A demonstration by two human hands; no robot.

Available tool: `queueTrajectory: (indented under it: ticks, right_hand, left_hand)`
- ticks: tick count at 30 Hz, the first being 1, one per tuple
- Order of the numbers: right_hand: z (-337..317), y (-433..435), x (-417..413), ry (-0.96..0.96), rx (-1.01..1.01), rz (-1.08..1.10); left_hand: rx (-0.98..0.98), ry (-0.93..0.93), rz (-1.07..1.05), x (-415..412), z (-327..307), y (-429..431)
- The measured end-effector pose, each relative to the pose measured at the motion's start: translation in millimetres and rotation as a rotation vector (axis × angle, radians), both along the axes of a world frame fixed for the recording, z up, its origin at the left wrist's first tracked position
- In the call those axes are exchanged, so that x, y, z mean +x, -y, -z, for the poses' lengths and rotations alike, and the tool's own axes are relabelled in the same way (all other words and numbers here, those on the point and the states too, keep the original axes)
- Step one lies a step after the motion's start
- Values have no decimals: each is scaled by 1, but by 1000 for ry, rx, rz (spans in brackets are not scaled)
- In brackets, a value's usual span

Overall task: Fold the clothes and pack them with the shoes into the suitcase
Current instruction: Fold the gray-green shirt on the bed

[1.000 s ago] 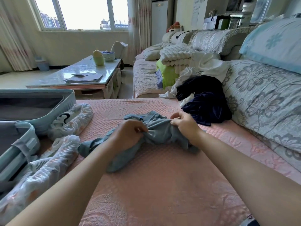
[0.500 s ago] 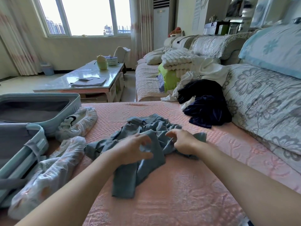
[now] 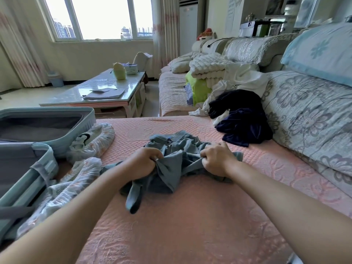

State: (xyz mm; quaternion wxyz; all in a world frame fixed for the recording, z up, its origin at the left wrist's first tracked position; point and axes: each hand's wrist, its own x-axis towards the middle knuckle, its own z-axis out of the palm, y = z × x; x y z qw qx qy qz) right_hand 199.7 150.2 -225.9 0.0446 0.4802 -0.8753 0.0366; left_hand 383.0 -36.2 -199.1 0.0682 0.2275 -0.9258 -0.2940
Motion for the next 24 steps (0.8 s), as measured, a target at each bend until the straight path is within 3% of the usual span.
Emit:
queueTrajectory:
  ticks: [3, 5, 8, 10, 12, 14, 17, 20, 24]
  right_hand:
    - [-21, -4, -1, 336, -99, 60]
    - [-31, -11, 1, 466, 142, 104]
    - [-28, -26, 10, 474, 499, 101]
    - [-22, -35, 16, 479, 479, 79]
    - [-23, -37, 27, 461, 338, 48]
    - [-23, -35, 39, 485, 190, -1]
    - [-14, -35, 59, 631, 201, -115]
    - [3, -42, 65, 479, 316, -191]
    - [16, -46, 58, 330, 220, -203]
  left_hand:
    - [255, 165, 48, 21, -19, 14]
    - [238, 462, 88, 35, -19, 16]
    - [271, 827, 149, 43, -20, 1]
    - [85, 727, 203, 34, -16, -10]
    - [-142, 468, 251, 25, -13, -32]
    - [-204, 325, 338, 20, -6, -66]
    - [-290, 452, 432, 14, 14, -105]
    - [-411, 504, 411, 13, 33, -104]
    - [-282, 431, 256, 15, 24, -80]
